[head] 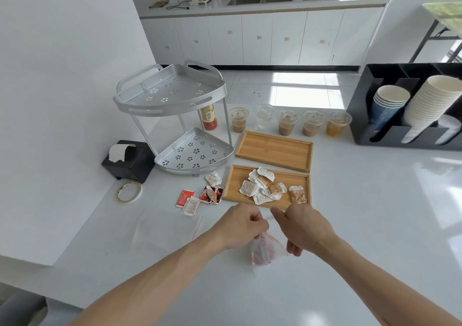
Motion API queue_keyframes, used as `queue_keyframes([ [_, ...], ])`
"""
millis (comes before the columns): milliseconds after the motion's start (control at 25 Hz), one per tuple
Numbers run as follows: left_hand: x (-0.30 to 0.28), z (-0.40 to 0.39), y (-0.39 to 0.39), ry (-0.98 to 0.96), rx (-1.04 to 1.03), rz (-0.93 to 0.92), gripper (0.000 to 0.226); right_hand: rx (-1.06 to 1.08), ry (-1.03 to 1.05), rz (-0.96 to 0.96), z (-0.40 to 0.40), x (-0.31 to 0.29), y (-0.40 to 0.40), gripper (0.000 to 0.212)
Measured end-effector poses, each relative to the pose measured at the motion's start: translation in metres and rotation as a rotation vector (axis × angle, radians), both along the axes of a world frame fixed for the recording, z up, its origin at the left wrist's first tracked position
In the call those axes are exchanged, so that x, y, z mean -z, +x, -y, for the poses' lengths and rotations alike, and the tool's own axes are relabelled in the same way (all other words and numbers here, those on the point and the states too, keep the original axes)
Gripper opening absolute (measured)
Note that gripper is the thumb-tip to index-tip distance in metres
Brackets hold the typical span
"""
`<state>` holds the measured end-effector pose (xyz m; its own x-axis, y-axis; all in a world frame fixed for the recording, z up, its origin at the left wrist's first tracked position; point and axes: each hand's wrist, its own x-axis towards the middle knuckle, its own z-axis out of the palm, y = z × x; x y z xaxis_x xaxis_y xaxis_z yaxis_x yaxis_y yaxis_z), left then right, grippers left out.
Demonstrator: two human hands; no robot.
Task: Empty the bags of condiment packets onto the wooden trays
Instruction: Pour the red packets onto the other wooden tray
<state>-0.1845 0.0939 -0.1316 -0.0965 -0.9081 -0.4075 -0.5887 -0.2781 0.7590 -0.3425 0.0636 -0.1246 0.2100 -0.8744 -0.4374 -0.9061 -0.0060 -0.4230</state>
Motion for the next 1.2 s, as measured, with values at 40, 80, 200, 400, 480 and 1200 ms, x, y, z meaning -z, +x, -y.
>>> queue_keyframes([
  [40, 0.0, -0.001, -0.001, -0.001, 0.023, -0.004, 0.017, 0.045, -0.022, 0.005, 0.002, 0.003, 0.001, 0.064],
  [80, 0.0, -0.002, -0.003, -0.002, 0.053, -0.014, 0.016, 0.092, -0.033, 0.023, 0.006, 0.004, 0.001, 0.06],
  [200, 0.003, -0.004, -0.01, 0.007, 0.117, -0.051, 0.014, 0.148, -0.057, 0.092, 0.015, 0.007, 0.002, 0.037],
  [400, 0.021, -0.004, 0.002, 0.118, 0.148, -0.229, 0.013, 0.074, -0.203, 0.087, 0.015, 0.01, 0.0, 0.022],
  [480, 0.04, 0.001, 0.021, 0.149, 0.082, -0.184, 0.011, 0.014, -0.273, 0.036, 0.016, 0.008, -0.005, 0.022],
  [1200, 0.098, 0.041, 0.041, -0.155, -0.111, -0.062, 0.013, 0.076, -0.311, 0.221, 0.073, -0.035, -0.038, 0.018],
])
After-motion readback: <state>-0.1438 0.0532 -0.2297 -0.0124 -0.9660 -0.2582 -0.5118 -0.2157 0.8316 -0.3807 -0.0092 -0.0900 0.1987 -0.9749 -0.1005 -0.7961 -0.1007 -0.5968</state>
